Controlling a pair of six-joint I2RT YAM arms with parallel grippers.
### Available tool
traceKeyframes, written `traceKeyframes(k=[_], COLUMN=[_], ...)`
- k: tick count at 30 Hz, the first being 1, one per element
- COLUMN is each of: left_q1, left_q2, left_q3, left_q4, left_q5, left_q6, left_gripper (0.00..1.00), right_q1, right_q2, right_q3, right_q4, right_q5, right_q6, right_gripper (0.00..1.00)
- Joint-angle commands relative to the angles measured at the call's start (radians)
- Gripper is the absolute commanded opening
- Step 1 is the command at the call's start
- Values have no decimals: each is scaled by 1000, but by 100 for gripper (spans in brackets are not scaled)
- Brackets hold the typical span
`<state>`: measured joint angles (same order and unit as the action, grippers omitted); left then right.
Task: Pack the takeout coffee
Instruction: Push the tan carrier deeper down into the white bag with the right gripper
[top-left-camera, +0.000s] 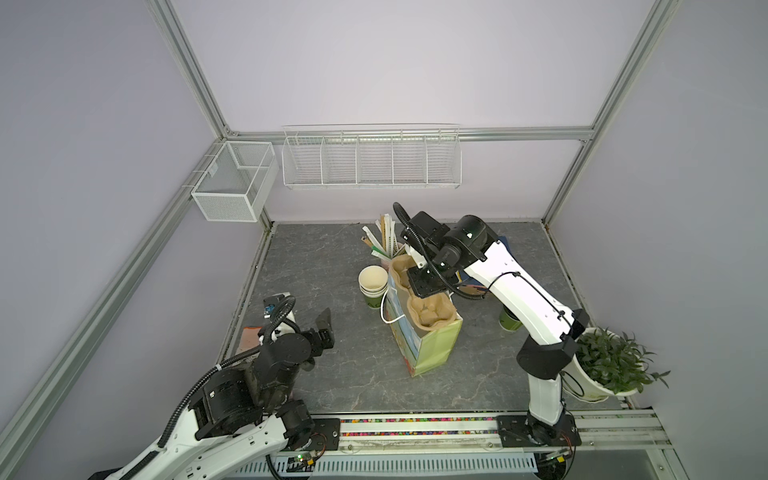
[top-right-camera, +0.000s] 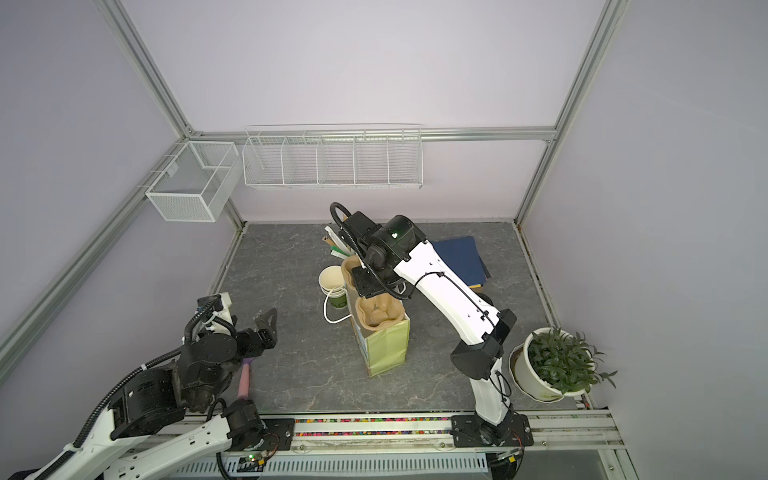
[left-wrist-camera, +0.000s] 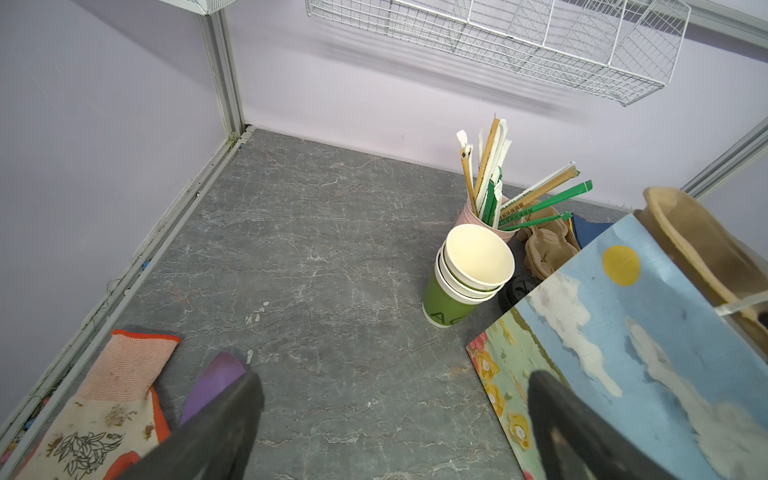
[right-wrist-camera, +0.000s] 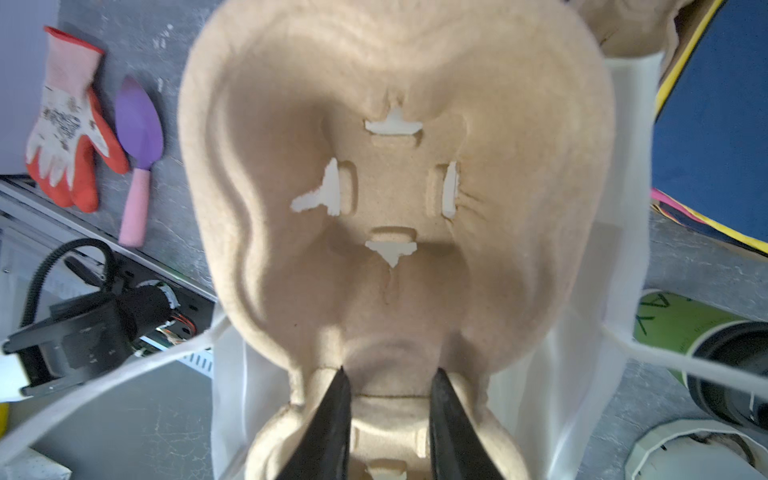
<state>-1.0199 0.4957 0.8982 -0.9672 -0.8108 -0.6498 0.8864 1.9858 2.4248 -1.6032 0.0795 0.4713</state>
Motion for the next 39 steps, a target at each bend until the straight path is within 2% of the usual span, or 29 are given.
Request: traceKeyframes(k=[1,5,9,13,21,26,31,36,39], left_q1=[6,6,4,6,6,6,6,6,6], left_q2=[3,3,2,9,17,19,25,29,27], left_q3=[-5,-5,-6,-6,-7,-7,-7,-4,-5], left_q4=[-29,-28,-21,-22,-22,-22,-23,-23,-22], left_q5=[3,7,14,16,16,16,17,18,17], left_q6=[13,15,18,21,22,21,23,24,24], left_gripper=[99,99,99,99,99,99,99,99,99], right_q1=[-25,-37,-36,-36,-37,-35,-28,5,30], right_q2=[24,36,7,26,30,-1,-17,-83,-110], right_q3=[26,26,-15,79,73,-41,-74,-215,-234], right_q4=[-76,-94,-40,-65,-56,14,23,103,115], right_q5=[-42,-42,-46,-26,-20,-6,38,39,45], right_q6=[4,0,0,6,16,22,44,78,90], right_gripper=[28,28,28,28,27,27,27,26,26])
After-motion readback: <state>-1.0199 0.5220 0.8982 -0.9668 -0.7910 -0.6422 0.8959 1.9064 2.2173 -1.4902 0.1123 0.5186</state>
